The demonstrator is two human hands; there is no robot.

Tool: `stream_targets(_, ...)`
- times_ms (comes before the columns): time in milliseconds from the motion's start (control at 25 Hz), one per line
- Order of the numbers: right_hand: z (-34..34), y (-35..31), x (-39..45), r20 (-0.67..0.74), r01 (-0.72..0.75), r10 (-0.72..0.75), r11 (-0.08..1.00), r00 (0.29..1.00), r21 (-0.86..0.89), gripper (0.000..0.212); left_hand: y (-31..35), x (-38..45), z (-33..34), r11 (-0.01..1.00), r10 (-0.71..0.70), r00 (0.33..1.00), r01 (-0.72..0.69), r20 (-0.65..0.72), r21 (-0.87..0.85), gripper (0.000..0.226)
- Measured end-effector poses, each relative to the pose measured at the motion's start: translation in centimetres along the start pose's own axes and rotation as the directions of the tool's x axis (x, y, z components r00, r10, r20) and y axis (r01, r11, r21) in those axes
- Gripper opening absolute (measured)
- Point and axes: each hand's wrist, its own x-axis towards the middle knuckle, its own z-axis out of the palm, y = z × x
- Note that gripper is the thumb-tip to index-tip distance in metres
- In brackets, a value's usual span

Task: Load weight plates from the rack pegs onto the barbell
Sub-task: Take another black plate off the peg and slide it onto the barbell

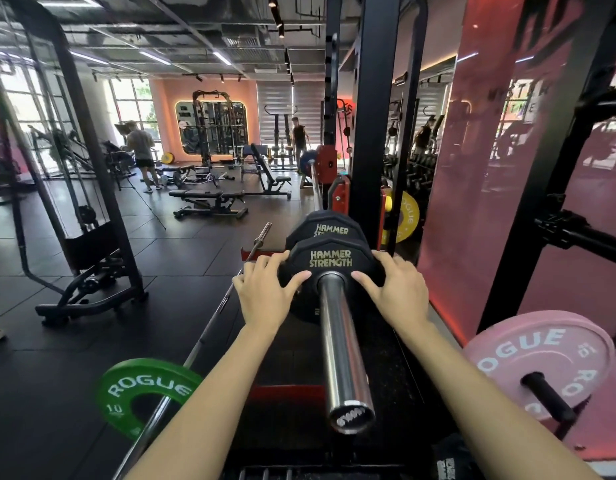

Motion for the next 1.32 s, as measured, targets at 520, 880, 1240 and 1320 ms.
stream_targets(520,7.2,2.8,6.6,-0.027,-0.077,0.078,0.996,0.997,0.053,0.079,-2.1,6.6,7.7,0.995,0.059,0.996,-0.054,-0.069,0.081,0.055)
stream_targets(880,2.7,0.9,1.3,0.088,-0.158,0.151,0.984,0.985,0.078,0.07,1.1,2.6,2.1,0.998,-0.039,0.999,0.04,-0.031,0.055,0.059)
stream_targets(1240,-8.6,-2.7,-8.8,0.164,-0.064,0.056,0.997,0.985,0.041,0.059,2.4,-8.7,-9.2,0.993,-0.058,0.997,0.052,0.048,0.104,0.058)
stream_targets(1320,-10.5,-3.4,-10.8,0.188,-0.071,0.058,0.995,0.98,0.064,0.058,2.5,-11.3,-11.2,0.988,-0.083,0.995,0.074,0.061,0.132,0.058)
